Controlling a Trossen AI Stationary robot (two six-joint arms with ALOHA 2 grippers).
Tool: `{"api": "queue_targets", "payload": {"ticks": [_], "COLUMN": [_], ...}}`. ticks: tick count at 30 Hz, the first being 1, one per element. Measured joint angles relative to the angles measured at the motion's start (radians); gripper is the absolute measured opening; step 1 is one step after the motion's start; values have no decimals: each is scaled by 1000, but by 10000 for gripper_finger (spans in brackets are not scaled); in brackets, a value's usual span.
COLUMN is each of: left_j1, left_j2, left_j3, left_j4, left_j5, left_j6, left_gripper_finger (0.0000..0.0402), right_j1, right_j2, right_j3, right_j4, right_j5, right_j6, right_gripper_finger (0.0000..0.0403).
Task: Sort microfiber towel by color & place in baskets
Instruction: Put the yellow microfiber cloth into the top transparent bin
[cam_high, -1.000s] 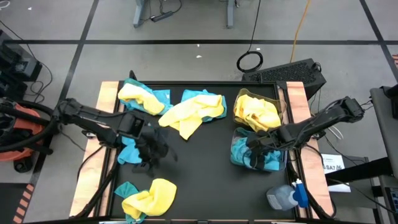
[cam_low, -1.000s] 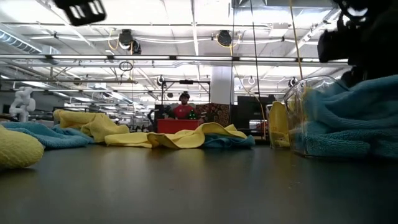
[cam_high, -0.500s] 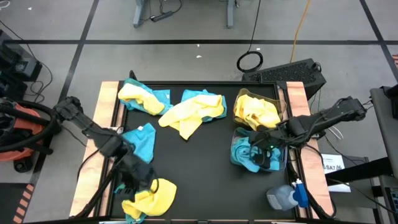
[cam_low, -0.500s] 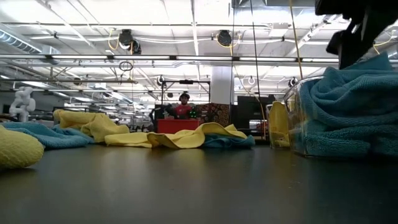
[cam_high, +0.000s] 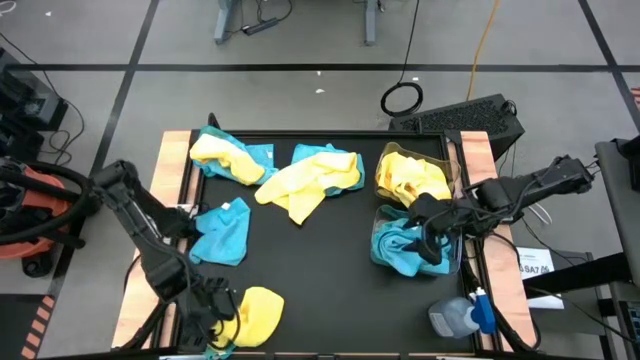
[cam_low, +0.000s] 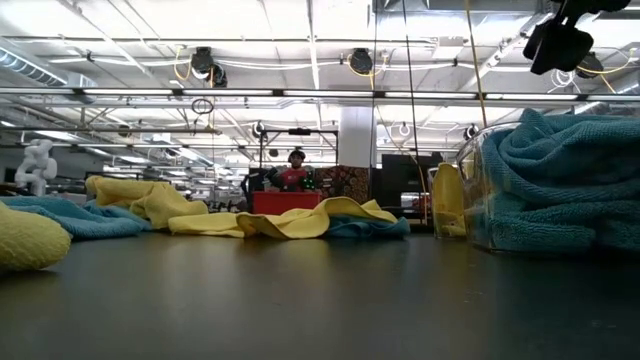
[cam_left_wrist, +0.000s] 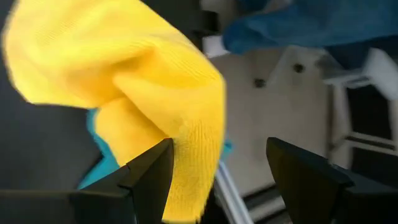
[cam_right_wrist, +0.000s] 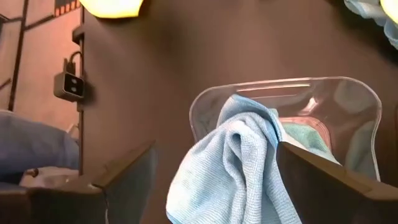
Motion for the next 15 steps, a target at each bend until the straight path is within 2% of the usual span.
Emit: {"api": "queue_targets", "payload": {"ticks": [3,6,12,15], "left_j1": [-20,-22,-18,-16], "left_j2": [42,88,167,178], "left_j3": [0,0,0,0], "left_j4": [-14,-120,-213,-192], "left_j5": [-79,-141,-169,-176], "left_j6": [3,-31,-80,-81], "left_gripper_finger": [262,262,259,228], "right_j1": [7,21,45,47], "right_j2": [-6,-7,-7,-7], "right_j3": [0,0,0,0], "right_j4": [13,25,24,24], "right_j5": [0,0,0,0], "right_j6": [16,22,45,48], "right_gripper_finger": [320,320,320,320]}}
